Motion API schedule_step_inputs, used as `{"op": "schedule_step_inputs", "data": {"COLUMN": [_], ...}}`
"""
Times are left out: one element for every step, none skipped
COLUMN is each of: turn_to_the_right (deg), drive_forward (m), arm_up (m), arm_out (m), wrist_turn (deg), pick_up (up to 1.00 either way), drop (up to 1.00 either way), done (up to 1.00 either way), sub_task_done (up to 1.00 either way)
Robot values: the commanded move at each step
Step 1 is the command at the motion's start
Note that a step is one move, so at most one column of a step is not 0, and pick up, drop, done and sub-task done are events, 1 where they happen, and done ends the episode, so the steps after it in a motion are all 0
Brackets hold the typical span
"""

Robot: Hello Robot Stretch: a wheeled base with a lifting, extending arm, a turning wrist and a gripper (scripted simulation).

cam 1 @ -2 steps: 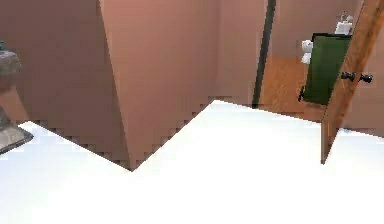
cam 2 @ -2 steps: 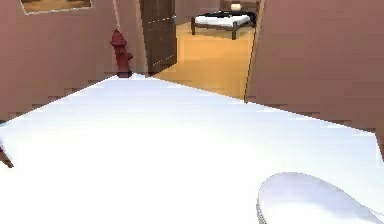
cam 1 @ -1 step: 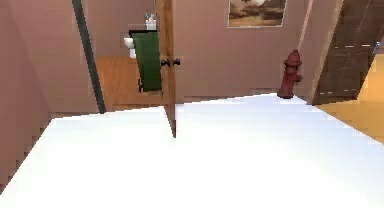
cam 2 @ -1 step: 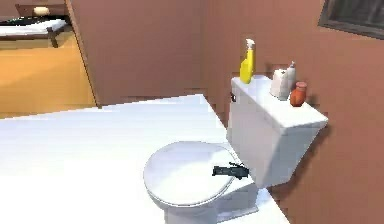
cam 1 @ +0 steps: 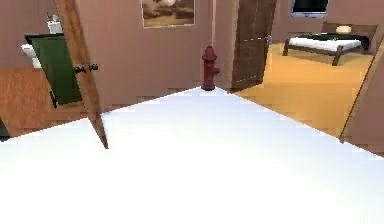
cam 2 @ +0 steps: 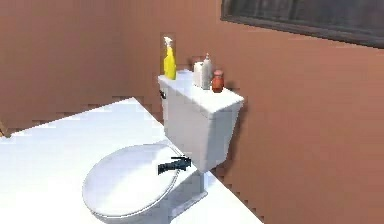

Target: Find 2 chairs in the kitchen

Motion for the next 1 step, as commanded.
{"op": "schedule_step_inputs", "data": {"turn_to_the_right": [0.0], "drive_forward": [0.7], "arm_up": [0.0], "arm_out": [0.0], "wrist_turn": [0.0], "pick_up": [0.0], "drop": [0.0], "done": [0.0], "sub_task_done": [0.0]}}
